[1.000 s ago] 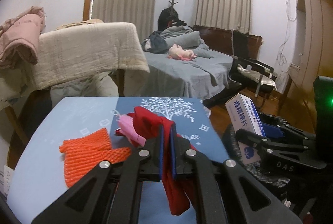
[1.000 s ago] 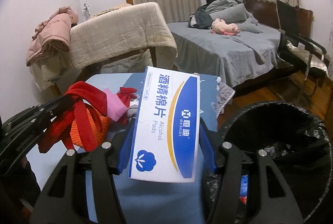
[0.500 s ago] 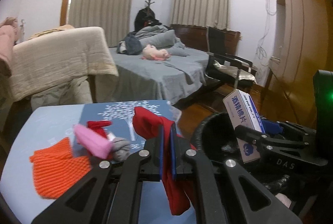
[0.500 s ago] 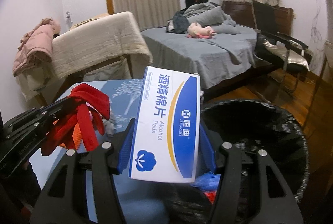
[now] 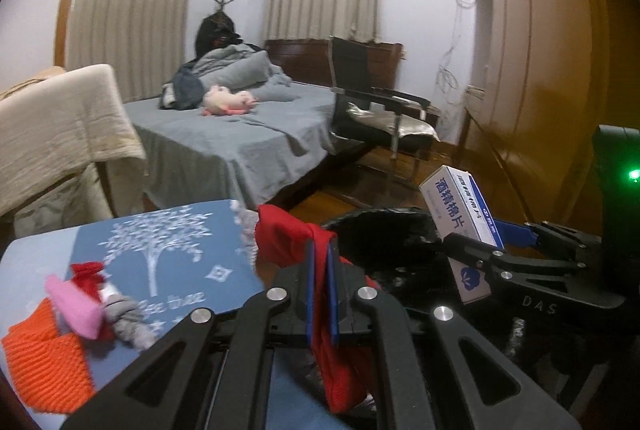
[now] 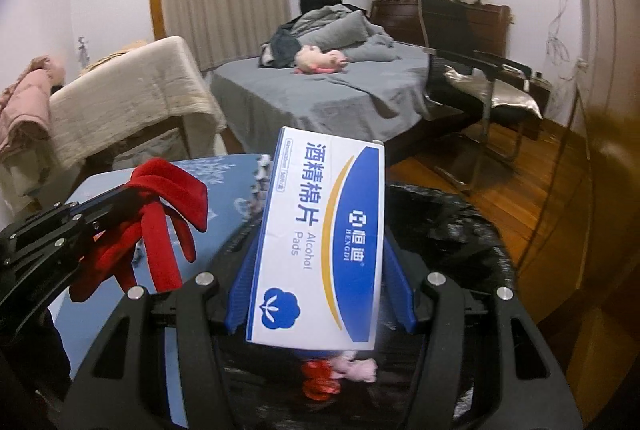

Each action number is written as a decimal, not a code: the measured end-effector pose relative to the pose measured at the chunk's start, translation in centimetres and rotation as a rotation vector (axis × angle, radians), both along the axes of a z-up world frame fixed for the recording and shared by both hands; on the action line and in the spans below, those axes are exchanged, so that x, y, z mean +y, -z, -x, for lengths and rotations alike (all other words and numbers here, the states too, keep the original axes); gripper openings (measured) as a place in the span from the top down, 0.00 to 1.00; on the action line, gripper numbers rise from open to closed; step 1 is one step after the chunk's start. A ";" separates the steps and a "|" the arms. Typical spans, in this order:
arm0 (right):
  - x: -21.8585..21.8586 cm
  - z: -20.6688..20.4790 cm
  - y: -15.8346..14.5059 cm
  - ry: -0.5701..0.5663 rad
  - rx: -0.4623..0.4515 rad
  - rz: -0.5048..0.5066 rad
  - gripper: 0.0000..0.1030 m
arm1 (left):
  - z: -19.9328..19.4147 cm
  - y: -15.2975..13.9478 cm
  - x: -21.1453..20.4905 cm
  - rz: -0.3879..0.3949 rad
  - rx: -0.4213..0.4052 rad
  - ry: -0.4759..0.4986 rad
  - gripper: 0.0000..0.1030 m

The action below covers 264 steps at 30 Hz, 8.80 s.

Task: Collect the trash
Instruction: 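Carry the box and red ribbon over the bin, then open both tools to drop the box and ribbon into the bin, then move both open tools back over the table toward the remaining items, then grasp the pink mesh bag with the left tool while the right tool grasps the grey sock, then carry the pink mesh bag and grey sock over the bin, then open both tools to drop the bag and sock into the bin, then grasp the orange foam mesh sleeve with the left tool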

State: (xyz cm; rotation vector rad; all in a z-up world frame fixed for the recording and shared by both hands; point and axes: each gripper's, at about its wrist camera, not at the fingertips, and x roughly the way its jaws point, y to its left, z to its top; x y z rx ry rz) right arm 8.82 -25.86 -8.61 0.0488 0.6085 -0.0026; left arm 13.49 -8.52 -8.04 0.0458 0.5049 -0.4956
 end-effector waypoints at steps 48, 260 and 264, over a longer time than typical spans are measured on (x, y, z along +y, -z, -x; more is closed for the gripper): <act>11.1 -2.1 1.7 -0.147 -0.004 -0.029 0.05 | 1.4 2.0 16.8 -0.110 0.009 -0.440 0.18; 4.4 0.5 -1.3 -0.054 -0.057 0.000 0.05 | 0.9 0.6 10.8 -0.060 0.019 -0.294 0.12; 7.2 -0.3 -1.0 -0.100 -0.049 0.001 0.05 | 1.4 0.9 13.8 -0.081 0.011 -0.354 0.12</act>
